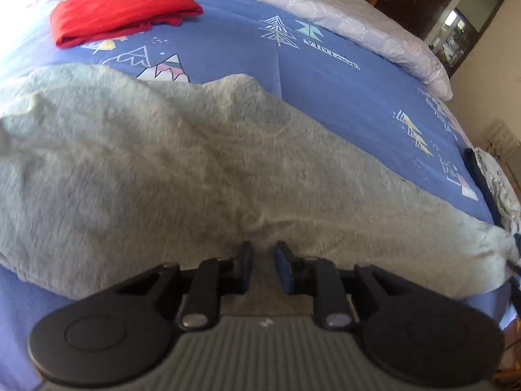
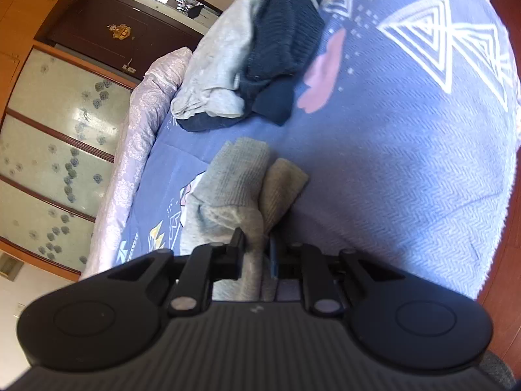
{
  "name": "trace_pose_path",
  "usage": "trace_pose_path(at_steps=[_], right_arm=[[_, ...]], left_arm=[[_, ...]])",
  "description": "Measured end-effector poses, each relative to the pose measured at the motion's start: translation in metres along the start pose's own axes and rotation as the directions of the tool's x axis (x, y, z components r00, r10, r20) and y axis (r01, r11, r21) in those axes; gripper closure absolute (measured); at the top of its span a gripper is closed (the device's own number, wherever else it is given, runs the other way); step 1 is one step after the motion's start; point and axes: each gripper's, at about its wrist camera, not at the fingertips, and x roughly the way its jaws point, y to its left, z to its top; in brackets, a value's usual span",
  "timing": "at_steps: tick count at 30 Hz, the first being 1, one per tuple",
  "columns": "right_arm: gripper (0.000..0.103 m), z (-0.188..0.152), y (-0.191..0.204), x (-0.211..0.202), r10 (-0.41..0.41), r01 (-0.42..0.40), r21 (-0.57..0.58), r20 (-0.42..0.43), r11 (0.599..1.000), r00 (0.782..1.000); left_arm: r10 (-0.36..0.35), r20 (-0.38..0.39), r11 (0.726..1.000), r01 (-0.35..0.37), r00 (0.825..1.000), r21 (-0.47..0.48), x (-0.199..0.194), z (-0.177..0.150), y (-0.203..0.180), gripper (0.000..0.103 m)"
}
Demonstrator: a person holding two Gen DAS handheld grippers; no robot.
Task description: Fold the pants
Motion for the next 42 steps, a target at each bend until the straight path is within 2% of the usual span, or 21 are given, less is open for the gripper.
trace_pose_path(at_steps=[3,6,9,12,15,17,18,19,20,21,23,24,27,30,32,34,35,37,39,41,42], right_arm=[[0.087,-0.001,0.033,-0.01,0.103,-0.103,-0.078,-0.001,0.992,0.995],[0.087,-0.018,0.1,-0.02,0.204,-0.209,-0.289,-0.047,0.934,0.978],[0.087,-0.056,0.165,-0.019,0.319,-0.363,-0.404,-0.175,0.84,0.932],[0.087,-0.116,0.225,-0.002,0.345,-0.48,-0.489,-0.344,0.729,0.874],[0.084,-0.189,0.263,0.021,0.296,-0.559,-0.553,-0.495,0.618,0.817],[0.073,-0.243,0.271,0.043,0.217,-0.578,-0.603,-0.566,0.549,0.796],[0.06,-0.272,0.272,0.057,0.138,-0.59,-0.635,-0.614,0.499,0.778],[0.062,-0.293,0.271,0.068,0.056,-0.59,-0.665,-0.641,0.459,0.766],[0.061,-0.308,0.267,0.073,-0.006,-0.575,-0.693,-0.64,0.435,0.768],[0.061,-0.313,0.263,0.073,-0.017,-0.575,-0.696,-0.643,0.431,0.766],[0.061,-0.299,0.256,0.066,0.033,-0.609,-0.649,-0.671,0.456,0.741],[0.061,-0.287,0.254,0.061,0.051,-0.61,-0.638,-0.67,0.47,0.741],[0.061,-0.243,0.243,0.048,0.098,-0.549,-0.636,-0.601,0.542,0.793],[0.06,-0.203,0.212,0.034,0.113,-0.44,-0.613,-0.496,0.656,0.861],[0.055,-0.179,0.192,0.031,0.098,-0.364,-0.584,-0.436,0.725,0.895],[0.051,-0.165,0.173,0.035,0.065,-0.288,-0.546,-0.391,0.787,0.918],[0.051,-0.16,0.163,0.037,0.047,-0.255,-0.524,-0.377,0.813,0.925],[0.051,-0.154,0.143,0.041,0.027,-0.219,-0.475,-0.377,0.852,0.926],[0.051,-0.158,0.128,0.051,0.006,-0.2,-0.423,-0.416,0.884,0.909],[0.064,-0.166,0.117,0.059,-0.005,-0.189,-0.376,-0.459,0.907,0.888],[0.079,-0.168,0.117,0.058,0.0,-0.191,-0.37,-0.458,0.909,0.889]], left_arm=[[-0.078,-0.026,0.996,0.077,0.997,-0.054,-0.015,0.016,0.004,0.084],[-0.191,0.061,0.977,0.196,0.98,-0.082,-0.045,0.034,0.006,0.076],[-0.291,0.138,0.944,0.308,0.947,-0.116,-0.065,0.047,0.012,0.06],[-0.345,0.169,0.913,0.372,0.923,-0.169,-0.068,0.049,0.025,0.056],[-0.311,0.17,0.912,0.344,0.935,-0.225,-0.062,0.041,0.042,0.053],[-0.275,0.155,0.915,0.308,0.949,-0.26,-0.056,0.034,0.051,0.053],[-0.247,0.139,0.922,0.277,0.959,-0.27,-0.053,0.03,0.055,0.053],[-0.225,0.127,0.928,0.253,0.966,-0.272,-0.051,0.027,0.057,0.053],[-0.216,0.123,0.932,0.243,0.968,-0.269,-0.051,0.025,0.06,0.053],[-0.218,0.125,0.934,0.244,0.968,-0.261,-0.052,0.024,0.062,0.053],[-0.223,0.128,0.938,0.249,0.966,-0.241,-0.054,0.024,0.062,0.051],[-0.225,0.13,0.94,0.25,0.966,-0.233,-0.052,0.026,0.062,0.05],[-0.245,0.116,0.942,0.265,0.962,-0.208,-0.041,0.034,0.051,0.05],[-0.229,0.075,0.958,0.238,0.971,-0.157,-0.024,0.036,0.031,0.049],[-0.164,0.062,0.982,0.169,0.984,-0.088,-0.014,0.033,0.016,0.054],[-0.024,0.025,1.0,0.024,0.999,0.003,0.002,0.026,0.003,0.068],[0.014,0.015,0.999,-0.015,1.0,0.035,0.01,0.02,0.0,0.071],[0.043,0.06,0.992,-0.05,0.997,0.112,0.01,0.011,-0.007,0.07],[0.089,0.066,0.983,-0.098,0.994,0.155,0.009,0.009,-0.017,0.07],[0.107,0.059,0.98,-0.115,0.992,0.16,0.009,0.01,-0.02,0.069],[0.11,0.052,0.982,-0.117,0.993,0.15,0.009,0.011,-0.02,0.068]])
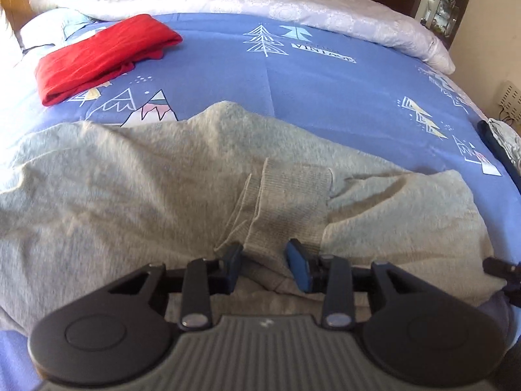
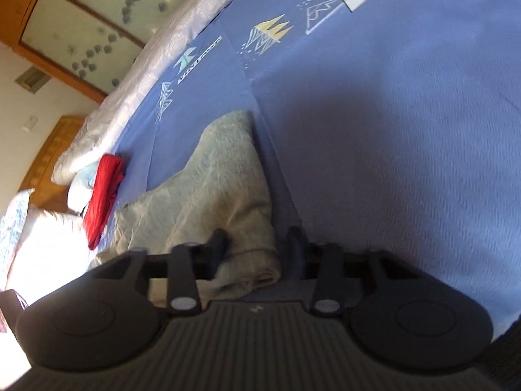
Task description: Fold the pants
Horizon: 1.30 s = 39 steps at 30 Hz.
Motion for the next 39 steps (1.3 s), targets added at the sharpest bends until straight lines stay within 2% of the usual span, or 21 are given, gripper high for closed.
trace_pose_path(at_steps=[3,8,11,13,14,16,17,25,32,35,37,39], right_arm=[[0.086,-0.003,0.011,0.0,-0.026,0.026,-0.04,-0.008,0.999,1.0],[0.088,-0.008,0.027,-0.012,-0.039,0.048,-0.13,0.07,0.99,0.997],[0.088,-0.008,0.011,0.001,-0.068,0.07,-0.092,0.028,0.993,0.997],[0.087,-0.009,-0.001,0.001,-0.034,0.036,-0.039,0.027,0.999,0.999],[0.086,-0.008,-0.001,-0.001,-0.029,0.029,-0.035,0.023,0.999,0.999],[0.076,-0.007,0.001,-0.008,-0.023,0.023,-0.029,0.026,0.999,0.999],[0.075,-0.006,0.001,-0.014,-0.019,0.02,-0.018,0.04,1.0,0.999],[0.075,-0.004,0.003,-0.05,-0.013,0.02,-0.05,0.129,0.999,0.992],[0.074,-0.005,0.0,-0.046,-0.002,0.005,-0.023,0.108,1.0,0.994],[0.064,-0.006,0.0,-0.044,0.017,-0.015,-0.023,0.099,1.0,0.995],[0.053,-0.006,-0.004,-0.038,0.033,-0.032,-0.015,0.081,0.999,0.996],[0.053,-0.008,-0.008,-0.025,0.014,-0.014,-0.006,0.04,1.0,0.999]], left_arm=[[0.005,-0.023,1.0,-0.005,1.0,-0.022,-0.002,0.005,0.001,0.067],[0.04,-0.028,0.999,-0.04,0.999,-0.014,-0.001,0.004,-0.004,0.065],[0.081,-0.022,0.997,-0.081,0.996,0.013,0.001,0.004,-0.011,0.059],[0.097,-0.026,0.995,-0.096,0.995,0.015,0.0,0.005,-0.012,0.057],[0.102,-0.031,0.995,-0.102,0.994,0.01,-0.001,0.006,-0.012,0.057],[0.113,-0.04,0.994,-0.113,0.993,0.002,-0.006,0.008,-0.013,0.057],[0.119,-0.04,0.993,-0.119,0.992,0.002,-0.009,0.009,-0.014,0.057],[0.126,-0.005,0.992,-0.126,0.992,0.028,-0.036,0.004,-0.021,0.06],[0.107,0.014,0.994,-0.107,0.994,0.031,-0.05,-0.003,-0.022,0.059],[0.098,0.018,0.995,-0.098,0.995,0.006,-0.052,-0.004,-0.015,0.059],[0.077,0.015,0.996,-0.076,0.997,-0.045,-0.053,-0.006,-0.003,0.06],[0.062,0.01,0.993,-0.061,0.998,-0.1,-0.055,-0.006,0.01,0.061]])
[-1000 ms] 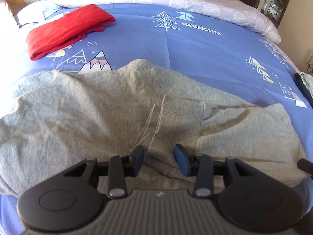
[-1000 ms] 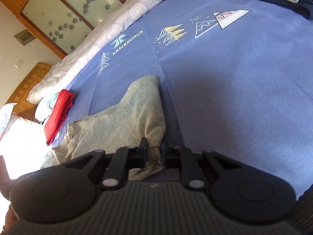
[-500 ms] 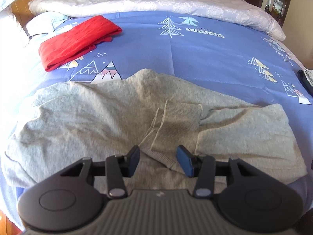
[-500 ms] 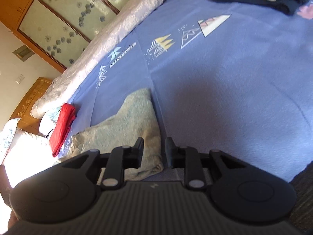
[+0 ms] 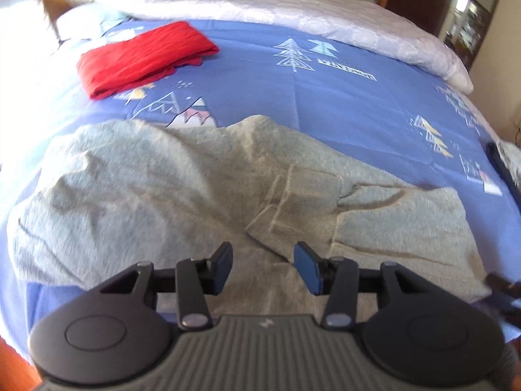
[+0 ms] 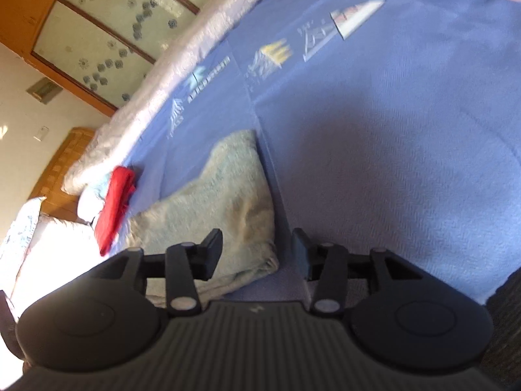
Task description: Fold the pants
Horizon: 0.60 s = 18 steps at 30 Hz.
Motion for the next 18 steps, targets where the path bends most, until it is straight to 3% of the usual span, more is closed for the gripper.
trace_pose_path(at_steps=[2,3,5,8,10,14,17,18], right_arm=[[0.058,-0.002,-0.001,0.008,-0.005,0.005,0.001,-0.002,1.0,1.0],[0.088,-0.001,0.003,0.01,-0.009,0.009,-0.007,-0.018,1.0,1.0],[0.088,-0.001,0.018,0.011,-0.01,0.009,-0.033,-0.034,0.999,0.999],[0.089,-0.012,0.064,0.001,0.007,-0.004,-0.235,0.012,0.972,1.0],[0.089,-0.026,0.098,-0.007,0.019,0.001,-0.398,0.046,0.918,0.999],[0.089,-0.068,0.152,-0.012,0.016,0.057,-0.678,0.1,0.733,0.995],[0.089,-0.091,0.168,-0.011,0.027,0.066,-0.76,0.11,0.647,0.994],[0.089,-0.095,0.171,-0.011,0.034,0.059,-0.775,0.104,0.629,0.994]], left_arm=[[-0.006,-0.004,0.999,0.006,1.0,-0.038,-0.003,0.003,0.008,0.062],[-0.014,0.001,0.999,0.014,1.0,-0.045,-0.006,0.005,0.009,0.062],[-0.053,0.025,0.998,0.054,0.998,-0.035,-0.016,0.011,0.004,0.061],[-0.158,0.042,0.987,0.157,0.987,0.014,-0.031,0.023,-0.016,0.054],[-0.226,0.037,0.973,0.224,0.973,0.064,-0.037,0.03,-0.035,0.05],[-0.333,-0.03,0.926,0.333,0.942,0.175,-0.036,0.038,-0.081,0.041],[-0.334,-0.103,0.911,0.349,0.937,0.219,-0.016,0.039,-0.107,0.031],[-0.318,-0.127,0.917,0.339,0.94,0.212,-0.006,0.039,-0.111,0.035]])
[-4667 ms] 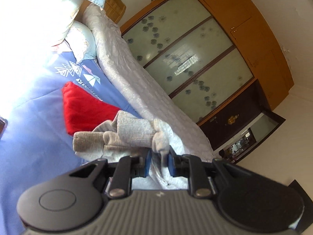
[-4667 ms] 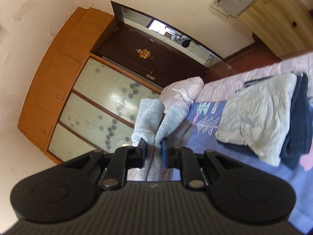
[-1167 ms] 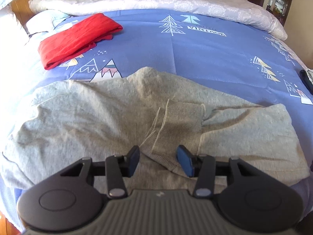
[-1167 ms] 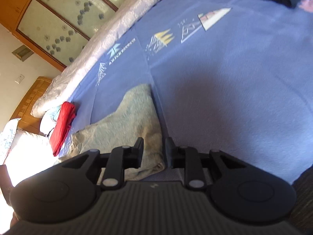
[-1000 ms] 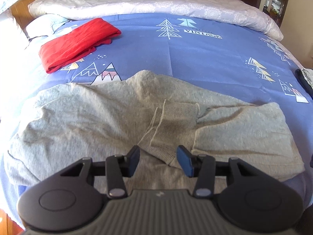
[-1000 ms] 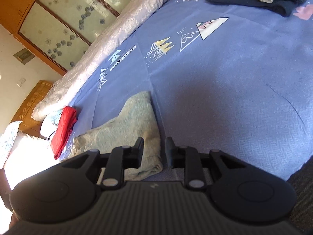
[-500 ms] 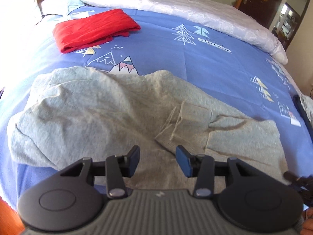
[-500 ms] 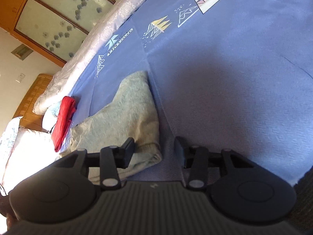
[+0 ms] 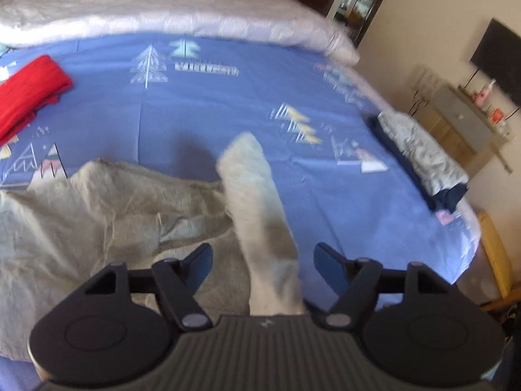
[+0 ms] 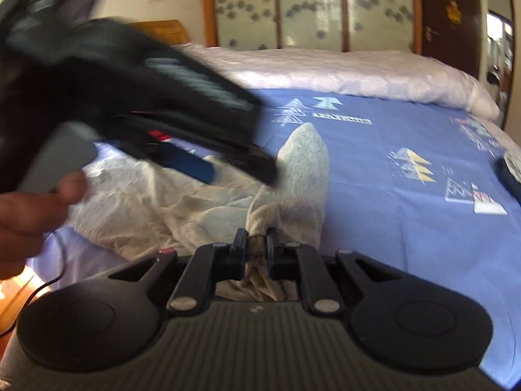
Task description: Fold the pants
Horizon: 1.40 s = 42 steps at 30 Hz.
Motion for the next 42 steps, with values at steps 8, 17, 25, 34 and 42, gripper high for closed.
trace_pose_path(at_steps=[8,17,25,34,42], right_arm=[[0.079,0.007,0.01,-0.015,0.055,-0.05,-0.071,0.073,0.996,0.996],[0.073,0.007,0.01,0.002,0.116,-0.116,-0.01,-0.037,0.993,0.993],[0.073,0.0,0.017,0.018,0.164,-0.164,0.011,-0.156,0.986,0.974],[0.07,0.031,0.033,0.07,0.363,-0.323,0.192,-0.237,0.927,0.901],[0.065,0.098,0.076,0.111,0.445,-0.412,0.192,-0.19,0.891,0.875]], left_arm=[[-0.027,0.027,0.999,0.028,0.999,-0.041,-0.013,0.018,0.052,0.093],[0.094,0.156,0.988,-0.073,0.983,-0.137,-0.129,0.04,0.171,0.093],[0.247,0.077,0.947,-0.224,0.966,-0.23,-0.13,-0.022,0.27,0.092],[0.336,0.028,0.896,-0.311,0.941,-0.318,-0.121,-0.061,0.315,0.041],[0.24,0.07,0.914,-0.201,0.968,-0.353,-0.124,-0.021,0.33,0.043]])
